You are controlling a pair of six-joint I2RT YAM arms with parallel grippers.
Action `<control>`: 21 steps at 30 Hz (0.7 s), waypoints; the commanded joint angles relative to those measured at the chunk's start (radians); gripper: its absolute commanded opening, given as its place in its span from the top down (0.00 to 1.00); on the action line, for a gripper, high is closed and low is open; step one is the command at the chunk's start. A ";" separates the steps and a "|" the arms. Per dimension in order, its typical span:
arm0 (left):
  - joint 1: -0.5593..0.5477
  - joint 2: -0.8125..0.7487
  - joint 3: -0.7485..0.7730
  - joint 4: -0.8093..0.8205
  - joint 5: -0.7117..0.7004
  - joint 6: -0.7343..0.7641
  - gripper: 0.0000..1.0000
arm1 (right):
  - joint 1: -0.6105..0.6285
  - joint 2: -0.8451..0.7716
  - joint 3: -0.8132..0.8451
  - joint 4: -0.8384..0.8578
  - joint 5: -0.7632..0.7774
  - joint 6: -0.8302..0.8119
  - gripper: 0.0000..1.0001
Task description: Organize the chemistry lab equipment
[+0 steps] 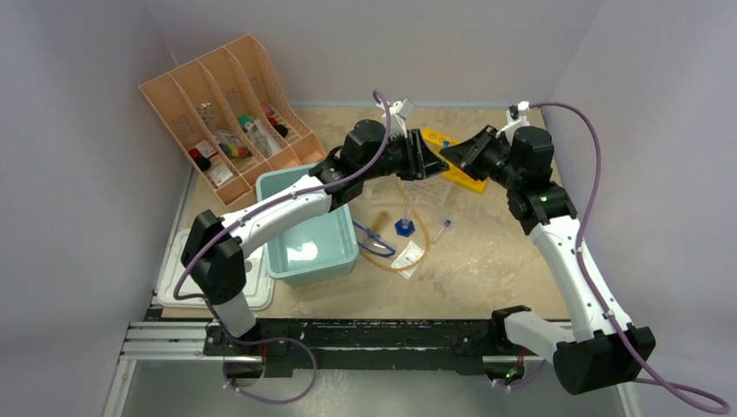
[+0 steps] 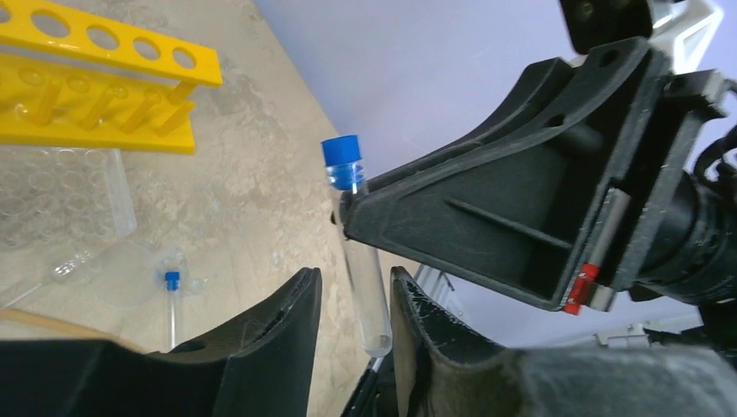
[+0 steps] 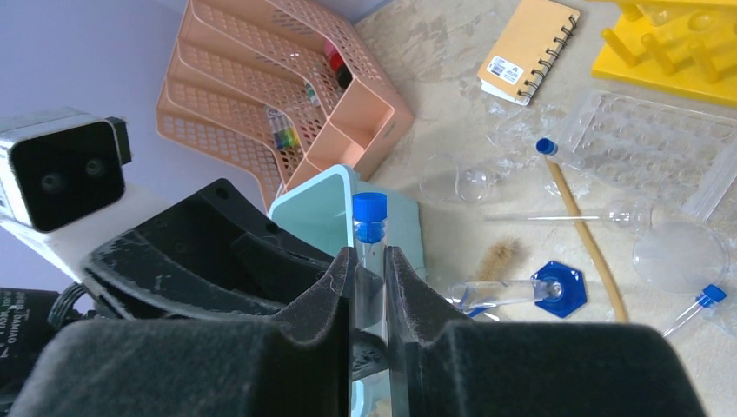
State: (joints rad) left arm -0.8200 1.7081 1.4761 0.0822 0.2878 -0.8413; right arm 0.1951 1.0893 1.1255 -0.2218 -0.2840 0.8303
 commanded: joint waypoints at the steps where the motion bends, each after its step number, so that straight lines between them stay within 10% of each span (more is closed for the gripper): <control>1: -0.004 0.008 0.051 -0.002 0.000 0.043 0.72 | -0.002 -0.008 0.037 0.042 -0.034 0.012 0.86; 5: -0.004 0.004 0.057 0.000 0.017 0.085 1.00 | -0.003 0.002 0.044 0.030 -0.047 0.002 0.80; 10: 0.000 -0.028 0.075 -0.144 0.014 0.323 1.00 | -0.007 0.041 0.131 -0.110 -0.035 -0.095 0.43; 21: 0.056 -0.112 0.050 -0.235 0.185 0.692 1.00 | -0.034 0.174 0.277 -0.374 -0.283 -0.189 0.42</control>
State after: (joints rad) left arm -0.8051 1.6711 1.5040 -0.1822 0.3813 -0.2863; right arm 0.1753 1.2591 1.3865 -0.5068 -0.4221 0.6830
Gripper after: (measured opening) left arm 0.091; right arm 0.591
